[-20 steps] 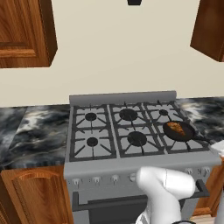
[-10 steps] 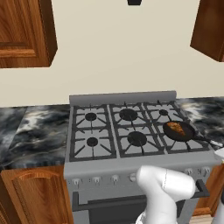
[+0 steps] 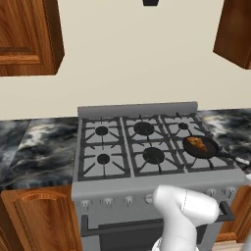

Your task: Pick the croissant and place it on the pan. Then turn on the stove to warm the croissant.

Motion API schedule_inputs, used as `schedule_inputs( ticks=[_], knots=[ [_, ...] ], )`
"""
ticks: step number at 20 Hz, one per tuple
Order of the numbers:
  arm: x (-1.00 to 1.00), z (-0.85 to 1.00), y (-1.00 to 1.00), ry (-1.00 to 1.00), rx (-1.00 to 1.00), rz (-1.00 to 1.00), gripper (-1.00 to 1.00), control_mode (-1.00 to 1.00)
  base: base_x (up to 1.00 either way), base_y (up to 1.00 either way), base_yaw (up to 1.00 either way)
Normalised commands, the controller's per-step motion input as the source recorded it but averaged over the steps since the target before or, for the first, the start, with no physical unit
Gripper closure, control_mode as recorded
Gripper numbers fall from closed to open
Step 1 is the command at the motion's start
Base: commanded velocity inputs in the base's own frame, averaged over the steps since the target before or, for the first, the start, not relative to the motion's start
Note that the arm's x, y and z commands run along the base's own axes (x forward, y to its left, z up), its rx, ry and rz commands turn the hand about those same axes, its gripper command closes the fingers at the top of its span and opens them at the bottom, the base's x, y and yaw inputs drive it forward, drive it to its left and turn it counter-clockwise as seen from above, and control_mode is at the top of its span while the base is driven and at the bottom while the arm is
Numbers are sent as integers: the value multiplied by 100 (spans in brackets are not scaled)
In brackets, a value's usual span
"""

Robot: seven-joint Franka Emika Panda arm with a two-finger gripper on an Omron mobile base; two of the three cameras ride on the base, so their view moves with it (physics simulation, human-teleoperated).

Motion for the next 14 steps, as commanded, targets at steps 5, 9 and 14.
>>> schedule_inputs(
  ticks=[5, 9, 14],
  knots=[
    [-25, -16, -13, -6, 13, 0, -100, -100, 0, 0, 0],
    [-21, -19, -13, -6, 15, 0, -100, -100, 0, 0, 0],
    [-15, -21, -14, -4, 17, 0, -100, -100, 0, 0, 0]
  ],
)
